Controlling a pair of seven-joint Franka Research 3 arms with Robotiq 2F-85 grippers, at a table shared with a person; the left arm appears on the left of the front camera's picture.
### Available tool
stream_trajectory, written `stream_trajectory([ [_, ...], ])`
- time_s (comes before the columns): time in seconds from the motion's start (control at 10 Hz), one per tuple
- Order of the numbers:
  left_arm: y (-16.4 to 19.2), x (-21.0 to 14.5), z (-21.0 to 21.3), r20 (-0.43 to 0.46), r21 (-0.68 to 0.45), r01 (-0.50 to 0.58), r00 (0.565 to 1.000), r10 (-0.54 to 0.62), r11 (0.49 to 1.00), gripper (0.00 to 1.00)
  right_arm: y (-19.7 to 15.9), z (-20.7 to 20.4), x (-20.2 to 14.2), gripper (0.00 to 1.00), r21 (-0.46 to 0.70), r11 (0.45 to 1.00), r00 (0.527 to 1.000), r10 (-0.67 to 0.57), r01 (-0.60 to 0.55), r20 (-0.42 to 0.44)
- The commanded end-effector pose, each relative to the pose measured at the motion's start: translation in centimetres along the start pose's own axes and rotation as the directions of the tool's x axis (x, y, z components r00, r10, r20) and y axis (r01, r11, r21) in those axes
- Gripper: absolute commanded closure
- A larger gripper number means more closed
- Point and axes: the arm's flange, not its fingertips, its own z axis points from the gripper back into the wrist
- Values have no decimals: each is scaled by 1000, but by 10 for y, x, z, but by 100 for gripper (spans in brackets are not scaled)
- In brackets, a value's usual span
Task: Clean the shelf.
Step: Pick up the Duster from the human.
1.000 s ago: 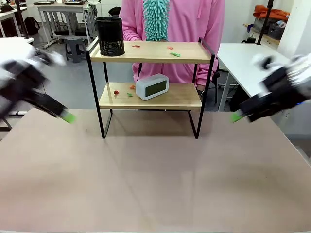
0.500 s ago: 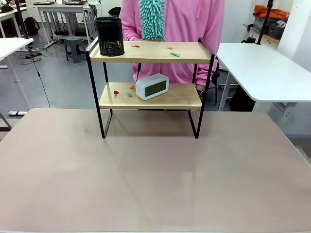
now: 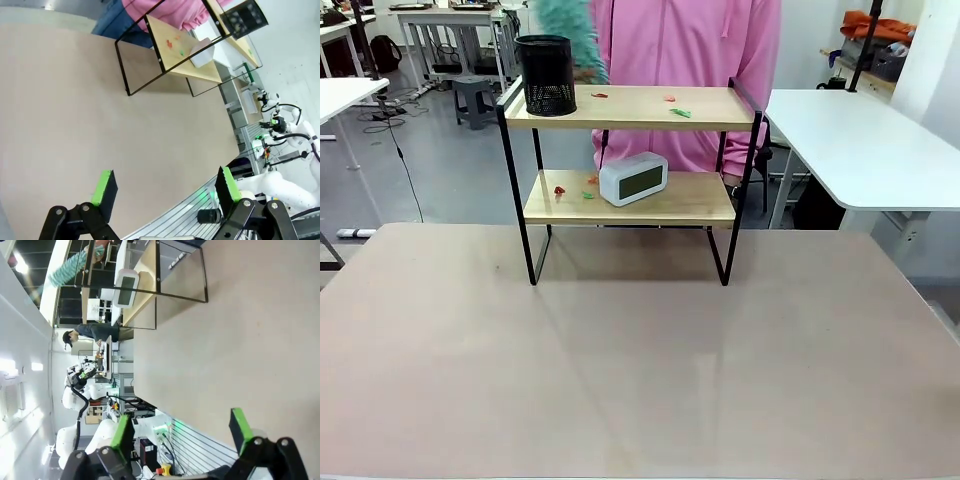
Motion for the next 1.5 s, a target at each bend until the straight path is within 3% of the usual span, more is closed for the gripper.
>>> stream_trajectory([
  [0.0,7,-5,6,26,-19,19,999,-18,1000,0,-3,6,-4,0,28,999,999,27,-27,28],
  [0.7,8,-6,8,19,-4,-5,1000,5,1000,0,-3,6,-4,0,28,999,999,27,-27,28],
  [0.9,3,25,14,16,-320,-102,993,113,942,0,-3,6,-4,0,28,999,999,27,-27,28],
  [1.0,4,57,12,-41,-455,-181,982,183,872,0,-3,6,-4,0,28,999,999,27,-27,28],
  [1.1,4,81,6,-99,-516,-238,971,219,823,0,-3,6,-4,0,28,999,999,27,-27,28],
  [1.4,-5,114,-49,-233,-503,-300,950,208,810,0,-3,6,-4,0,28,999,999,27,-27,28],
])
